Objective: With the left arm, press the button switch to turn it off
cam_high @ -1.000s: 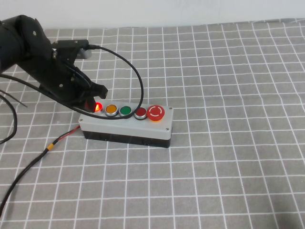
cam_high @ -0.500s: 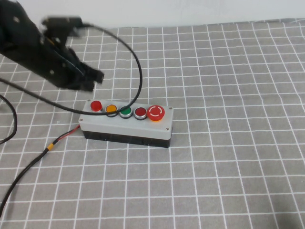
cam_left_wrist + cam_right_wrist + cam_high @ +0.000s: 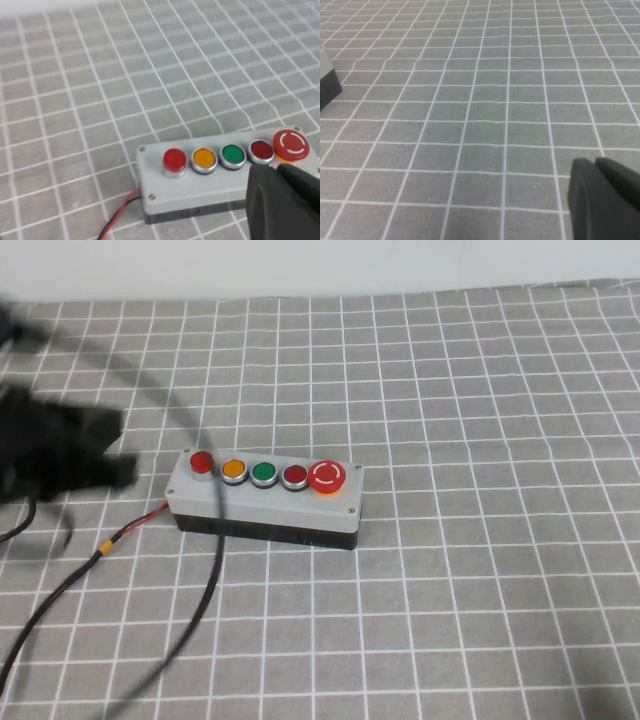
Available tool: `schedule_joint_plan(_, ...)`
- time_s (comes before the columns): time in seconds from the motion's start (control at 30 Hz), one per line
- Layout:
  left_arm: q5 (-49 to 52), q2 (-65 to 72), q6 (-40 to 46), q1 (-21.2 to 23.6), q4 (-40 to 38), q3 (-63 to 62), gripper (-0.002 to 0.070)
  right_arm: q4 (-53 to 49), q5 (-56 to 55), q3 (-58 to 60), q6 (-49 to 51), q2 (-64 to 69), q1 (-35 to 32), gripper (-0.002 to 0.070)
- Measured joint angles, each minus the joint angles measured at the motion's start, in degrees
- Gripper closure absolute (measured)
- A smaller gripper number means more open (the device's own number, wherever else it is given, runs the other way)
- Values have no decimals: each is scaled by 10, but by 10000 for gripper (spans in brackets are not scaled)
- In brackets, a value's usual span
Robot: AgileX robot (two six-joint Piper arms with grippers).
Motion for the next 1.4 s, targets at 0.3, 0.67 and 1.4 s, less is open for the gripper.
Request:
schedule_joint_plan(0.3,-139,-257,2,0,-42,235,678,0,0,0,0,0,0,694)
schedule_joint_plan(0.67,-224,-435,2,0,-72,389,678,0,0,0,0,0,0,694)
schedule_joint_plan(1.4,-263,-531,-57,29,70,488,678,0,0,0,0,0,0,694)
